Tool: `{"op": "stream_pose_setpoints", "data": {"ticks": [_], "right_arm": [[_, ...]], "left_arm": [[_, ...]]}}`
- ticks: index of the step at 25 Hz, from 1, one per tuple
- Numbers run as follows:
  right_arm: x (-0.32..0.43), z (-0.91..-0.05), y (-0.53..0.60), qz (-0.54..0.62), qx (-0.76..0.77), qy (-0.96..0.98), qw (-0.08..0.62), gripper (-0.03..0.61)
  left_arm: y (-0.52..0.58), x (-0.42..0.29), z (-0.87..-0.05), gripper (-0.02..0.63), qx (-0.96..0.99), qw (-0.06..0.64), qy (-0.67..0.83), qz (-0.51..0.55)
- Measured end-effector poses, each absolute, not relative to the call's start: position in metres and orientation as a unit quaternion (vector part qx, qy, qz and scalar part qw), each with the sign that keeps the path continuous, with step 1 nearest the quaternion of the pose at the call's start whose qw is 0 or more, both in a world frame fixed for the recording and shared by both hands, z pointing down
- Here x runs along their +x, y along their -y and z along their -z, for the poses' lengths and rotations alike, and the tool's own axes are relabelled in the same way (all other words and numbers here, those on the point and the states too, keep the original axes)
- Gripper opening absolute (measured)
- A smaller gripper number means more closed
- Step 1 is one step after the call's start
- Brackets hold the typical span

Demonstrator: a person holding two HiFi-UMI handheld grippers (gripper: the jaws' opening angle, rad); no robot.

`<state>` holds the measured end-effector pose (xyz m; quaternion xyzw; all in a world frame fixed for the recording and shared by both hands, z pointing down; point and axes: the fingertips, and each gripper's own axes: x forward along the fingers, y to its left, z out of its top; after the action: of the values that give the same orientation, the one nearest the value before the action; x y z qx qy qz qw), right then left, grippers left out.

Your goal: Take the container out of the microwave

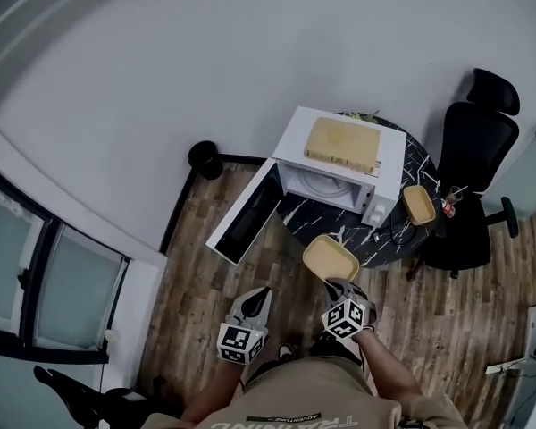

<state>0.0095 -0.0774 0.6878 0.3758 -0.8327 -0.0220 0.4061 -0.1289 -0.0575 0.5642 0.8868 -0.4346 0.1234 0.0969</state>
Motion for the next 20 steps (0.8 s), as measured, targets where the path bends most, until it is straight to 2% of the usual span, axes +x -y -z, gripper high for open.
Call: {"op": "stream_pose_setpoints", "data": {"ticks": [9, 15, 20], "right_arm": [[-0.016, -0.694, 0.000, -0.048, 0.421, 0.804, 0.417, 0.009], [0.002, -0.684, -0.016, -0.044, 0.433, 0.800, 0.413, 0.009], [0.015, -0.671, -0.010, -0.019, 0.426, 0.808, 0.407, 0.009]], "left_arm": [[0.014, -0.175, -0.607, 0.002, 0.896, 0.140, 0.400, -0.130], [0.016, -0.148, -0.584, 0.002, 0.914, 0.094, 0.373, -0.127], [0.012, -0.119, -0.571, 0.002, 0.917, 0.092, 0.368, -0.123]]}}
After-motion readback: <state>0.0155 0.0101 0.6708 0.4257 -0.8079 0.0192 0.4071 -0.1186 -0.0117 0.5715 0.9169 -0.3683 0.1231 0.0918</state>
